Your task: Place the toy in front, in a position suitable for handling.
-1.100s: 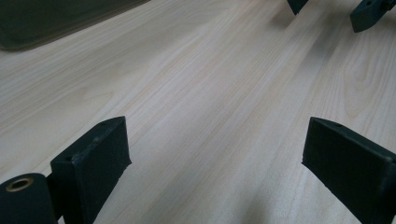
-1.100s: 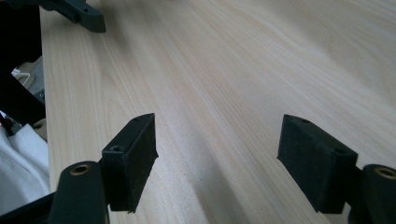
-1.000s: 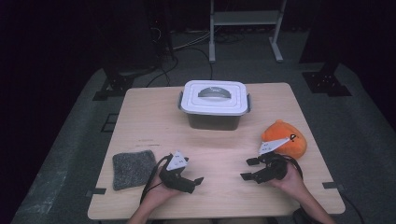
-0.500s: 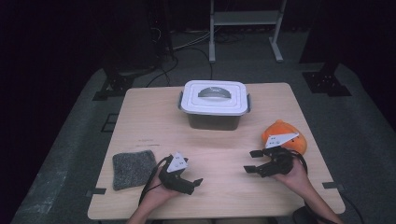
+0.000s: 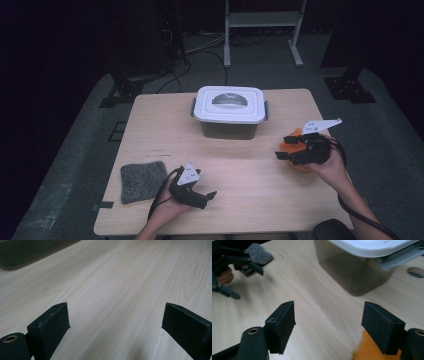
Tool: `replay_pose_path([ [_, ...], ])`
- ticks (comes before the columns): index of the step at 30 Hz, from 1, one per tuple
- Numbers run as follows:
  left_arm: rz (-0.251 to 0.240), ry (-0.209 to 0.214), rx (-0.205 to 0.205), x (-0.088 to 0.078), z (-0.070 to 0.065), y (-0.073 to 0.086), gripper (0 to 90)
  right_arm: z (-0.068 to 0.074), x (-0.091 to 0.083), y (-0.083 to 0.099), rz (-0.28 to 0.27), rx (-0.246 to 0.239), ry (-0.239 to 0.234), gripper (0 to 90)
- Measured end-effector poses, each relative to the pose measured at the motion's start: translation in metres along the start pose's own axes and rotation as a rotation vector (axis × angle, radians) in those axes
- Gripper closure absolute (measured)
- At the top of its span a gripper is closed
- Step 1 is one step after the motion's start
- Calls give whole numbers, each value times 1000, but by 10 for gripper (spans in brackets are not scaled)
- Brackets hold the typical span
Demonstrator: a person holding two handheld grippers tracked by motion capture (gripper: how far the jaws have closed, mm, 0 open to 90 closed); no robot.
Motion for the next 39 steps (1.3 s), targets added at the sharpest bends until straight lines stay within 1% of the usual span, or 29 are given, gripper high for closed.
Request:
replay_pose_path([
  [3,-4,-2,-1,0,1,0,66,-13,-6,-4,-13,3,35,255],
  [4,-4,-2,-1,0,1,0,66,-13,-6,-4,-13,3,35,255],
  [5,-4,-1,-4,-1,1,0,66,-21,-11,-5,-16,0,58,255],
  [7,-5,0,-4,-1,1,0,66,-27,-14,-5,-18,-5,80,255],
  [9,-5,1,-5,-1,0,0,66,-34,-18,-3,-19,6,99,255],
  [12,-3,3,-3,-1,0,0,66,-45,-22,2,-14,16,131,255],
  [14,-3,3,-3,-1,0,0,66,-52,-25,8,-10,31,149,255],
  [15,-3,3,-3,-1,0,0,66,-52,-25,8,-10,31,149,255],
  [16,-2,3,-3,-1,0,0,66,-57,-27,13,-14,43,164,256],
  [18,-4,3,-7,0,0,1,66,-62,-29,19,-14,47,182,260],
  [22,-3,5,-7,0,0,1,66,-68,-30,29,-6,42,214,266],
  [27,-2,5,-10,0,0,1,66,-72,-28,42,-4,52,234,299],
  [29,-2,4,-11,0,0,1,66,-73,-27,47,-8,58,250,304],
  [30,-2,3,-12,0,0,1,66,-74,-28,49,-13,67,254,304],
  [32,-1,3,-9,-1,0,1,66,-76,-29,51,-22,103,257,303],
  [34,-1,3,-8,-1,0,1,66,-77,-30,53,-28,114,263,297],
  [38,-1,3,-7,-1,0,1,66,-78,-30,56,-42,89,269,289],
  [39,-1,2,-8,-1,0,1,66,-77,-30,56,-45,95,270,289],
])
Point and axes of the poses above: each handheld gripper's, and its own axes: x roughly forward along the jaws, y roughly out of its underside, z roughly to its left, the point moved 6 cm from there along x, roughly forward along the jaws, and after that the axes turned 11 degrees about -z, right-handed, at the moved point
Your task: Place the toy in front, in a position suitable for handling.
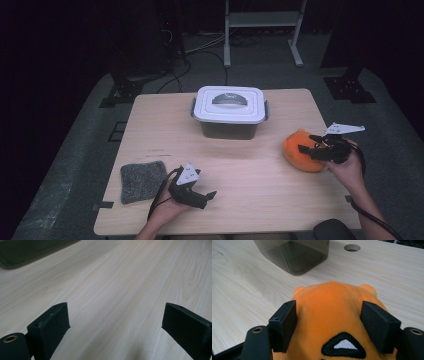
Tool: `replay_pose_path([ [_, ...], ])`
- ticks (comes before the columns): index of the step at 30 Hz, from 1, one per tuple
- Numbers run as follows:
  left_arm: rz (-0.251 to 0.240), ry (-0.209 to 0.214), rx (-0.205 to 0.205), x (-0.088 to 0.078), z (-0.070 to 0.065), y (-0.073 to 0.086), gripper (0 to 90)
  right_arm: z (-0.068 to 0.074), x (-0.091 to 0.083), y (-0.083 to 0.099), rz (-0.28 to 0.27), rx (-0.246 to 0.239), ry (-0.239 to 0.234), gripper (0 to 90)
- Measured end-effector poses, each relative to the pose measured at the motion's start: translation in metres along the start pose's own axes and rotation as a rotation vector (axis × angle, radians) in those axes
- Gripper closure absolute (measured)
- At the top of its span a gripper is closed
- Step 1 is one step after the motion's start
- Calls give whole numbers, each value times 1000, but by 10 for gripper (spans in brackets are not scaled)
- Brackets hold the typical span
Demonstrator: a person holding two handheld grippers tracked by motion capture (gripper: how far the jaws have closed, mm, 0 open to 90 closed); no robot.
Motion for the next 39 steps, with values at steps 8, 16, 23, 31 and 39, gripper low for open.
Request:
replay_pose_path([
  [8,-6,-4,-5,-1,1,0,66,3,0,4,-6,12,5,422],
  [16,-13,-7,2,-2,2,-2,66,8,1,-1,22,17,13,562],
  [23,-21,-17,-1,-6,6,-3,66,10,1,-8,69,26,1,674],
  [31,-39,-39,-20,-14,16,-5,66,17,0,-20,70,40,-48,701],
  [39,-48,-48,-27,-21,23,-6,67,57,1,-40,37,-16,-173,698],
])
Point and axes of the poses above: each handheld gripper's, and its own axes: x roughly forward along the jaws, y roughly out of its underside, z roughly to its left, the point moved 6 cm from there along x, roughly forward along the jaws, and after that the axes turned 11 degrees about -z, right-handed, at the moved point
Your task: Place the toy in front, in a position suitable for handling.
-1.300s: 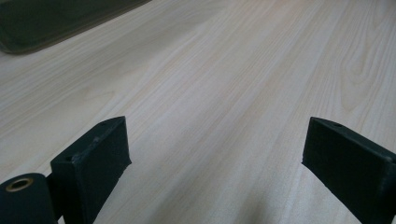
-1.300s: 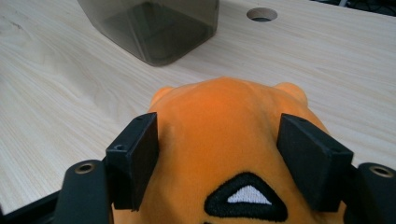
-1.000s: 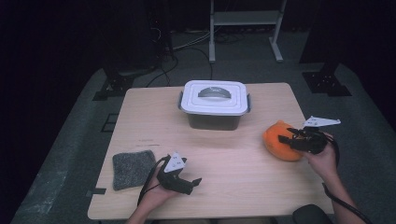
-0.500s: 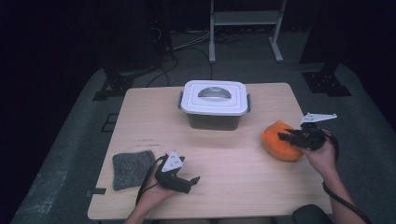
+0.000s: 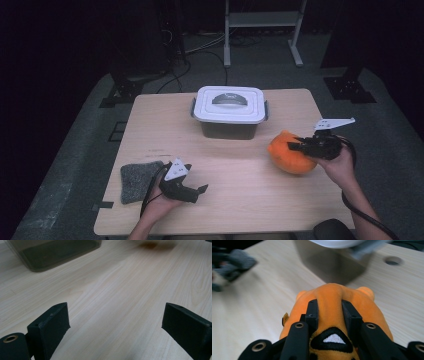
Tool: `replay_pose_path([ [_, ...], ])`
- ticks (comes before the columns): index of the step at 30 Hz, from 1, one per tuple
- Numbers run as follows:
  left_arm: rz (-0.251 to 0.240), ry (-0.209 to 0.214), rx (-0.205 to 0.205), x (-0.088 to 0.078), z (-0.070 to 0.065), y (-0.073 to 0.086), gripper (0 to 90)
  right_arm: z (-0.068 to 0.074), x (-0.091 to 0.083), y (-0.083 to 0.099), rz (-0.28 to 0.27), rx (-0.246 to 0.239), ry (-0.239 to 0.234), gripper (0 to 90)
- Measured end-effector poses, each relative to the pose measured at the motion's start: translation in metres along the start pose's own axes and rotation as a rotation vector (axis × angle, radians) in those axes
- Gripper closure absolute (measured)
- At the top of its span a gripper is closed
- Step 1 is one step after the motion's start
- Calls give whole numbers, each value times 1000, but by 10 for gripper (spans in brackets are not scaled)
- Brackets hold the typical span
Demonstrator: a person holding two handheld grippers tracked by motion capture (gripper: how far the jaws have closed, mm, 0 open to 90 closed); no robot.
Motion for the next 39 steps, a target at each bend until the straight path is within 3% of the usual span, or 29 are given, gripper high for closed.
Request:
replay_pose_path([
  [2,-5,-4,-2,-1,1,0,67,8,3,-3,-1,-11,-24,698],
  [3,-6,-6,-3,-2,3,0,66,27,11,-7,4,-39,-75,698],
  [9,-10,-15,2,-9,9,-1,67,75,36,-10,27,-111,-201,697],
  [11,-13,-16,-3,-11,11,-2,67,83,40,-10,31,-120,-223,697],
  [12,-22,-17,-6,-13,13,-3,67,99,49,-9,34,-138,-272,697],
  [17,-24,-30,-2,-20,18,-3,67,127,65,-5,51,-168,-355,696],
  [27,-28,-32,-22,-33,37,2,68,154,86,4,74,-207,-447,690],
  [34,-32,-31,-37,-40,45,4,67,162,97,13,94,-232,-464,659],
  [39,-24,-6,-23,-41,46,5,68,163,98,17,87,-237,-494,490],
])
Point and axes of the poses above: each handheld gripper's, and its own axes: x roughly forward along the jaws, y roughly out of its underside, z roughly to its left, the point moved 6 cm from there along x, roughly forward along the jaws, and after that the axes turned 11 degrees about -z, right-handed, at the moved point
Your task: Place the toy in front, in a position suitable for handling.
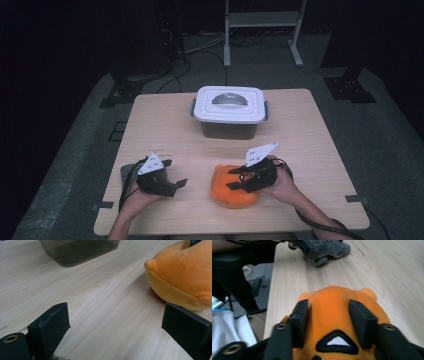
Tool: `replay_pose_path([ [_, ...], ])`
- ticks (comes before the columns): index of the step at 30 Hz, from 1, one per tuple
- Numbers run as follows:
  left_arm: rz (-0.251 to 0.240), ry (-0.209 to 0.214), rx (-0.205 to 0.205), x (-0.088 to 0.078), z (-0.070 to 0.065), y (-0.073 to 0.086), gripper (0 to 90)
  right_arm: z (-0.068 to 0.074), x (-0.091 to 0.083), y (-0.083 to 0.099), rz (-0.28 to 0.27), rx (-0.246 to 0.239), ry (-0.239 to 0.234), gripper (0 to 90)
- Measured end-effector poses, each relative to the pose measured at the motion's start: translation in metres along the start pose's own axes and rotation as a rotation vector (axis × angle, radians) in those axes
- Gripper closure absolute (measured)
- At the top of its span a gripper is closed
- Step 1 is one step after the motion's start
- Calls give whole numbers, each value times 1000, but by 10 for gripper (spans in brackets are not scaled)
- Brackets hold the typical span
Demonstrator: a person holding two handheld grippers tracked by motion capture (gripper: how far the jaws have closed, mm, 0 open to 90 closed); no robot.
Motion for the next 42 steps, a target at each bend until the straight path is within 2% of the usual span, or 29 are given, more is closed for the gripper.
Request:
replay_pose_path([
  [1,0,0,0,0,0,0,73,0,0,0,0,0,0,490],
  [2,4,-4,1,-1,1,0,77,0,-1,0,-14,7,-5,439],
  [4,5,3,-5,-2,2,-1,77,0,-4,-2,-28,20,-11,415],
  [7,14,3,12,-5,3,-2,103,0,-10,-6,-47,22,-7,393],
  [8,10,21,15,-10,5,-5,119,-1,-18,-8,-57,21,0,371],
  [9,10,21,15,-10,5,-5,120,-1,-18,-8,-57,21,0,371],
  [11,11,14,25,-16,10,-6,131,-4,-31,-5,-64,35,18,353],
  [12,4,27,38,-23,14,-6,145,-4,-36,-2,-65,41,22,351],
  [13,4,27,38,-23,14,-6,145,-4,-36,-2,-65,41,22,351],
  [14,6,34,64,-28,18,-4,145,-5,-40,1,-64,41,30,349],
  [16,11,59,113,-34,20,2,225,-6,-52,13,-62,65,50,345],
  [17,40,62,134,-38,24,9,227,-6,-55,16,-66,70,54,345],
  [19,48,76,147,-44,27,17,260,-8,-60,19,-74,86,58,345],
  [25,72,68,125,-53,36,32,403,-11,-64,25,-88,111,59,339],
  [26,80,67,106,-53,38,36,409,-10,-64,26,-85,113,59,337],
  [28,93,68,100,-52,38,39,423,-10,-65,27,-87,116,58,337],
  [29,122,60,108,-48,38,43,422,-10,-65,27,-87,115,58,337],
  [30,122,60,108,-48,38,43,406,-10,-65,27,-87,115,58,337],
  [31,151,46,93,-43,39,47,371,-10,-64,28,-88,119,58,335],
  [32,151,46,93,-43,39,47,357,-10,-64,28,-88,119,58,335],
  [35,203,29,111,-36,38,53,352,-10,-64,30,-79,118,61,333],
  [39,206,11,105,-35,38,55,371,-8,-68,28,-71,97,67,333],
  [42,205,-3,98,-35,39,55,422,-5,-73,30,-60,90,61,332],
])
Point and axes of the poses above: each handheld gripper's, and its own axes: x roughly forward along the jaws, y roughly out of its underside, z roughly to its left, the point moved 6 cm from there along x, roughly forward along the jaws, and after that the axes turned 11 degrees about -z, right-handed, at the moved point
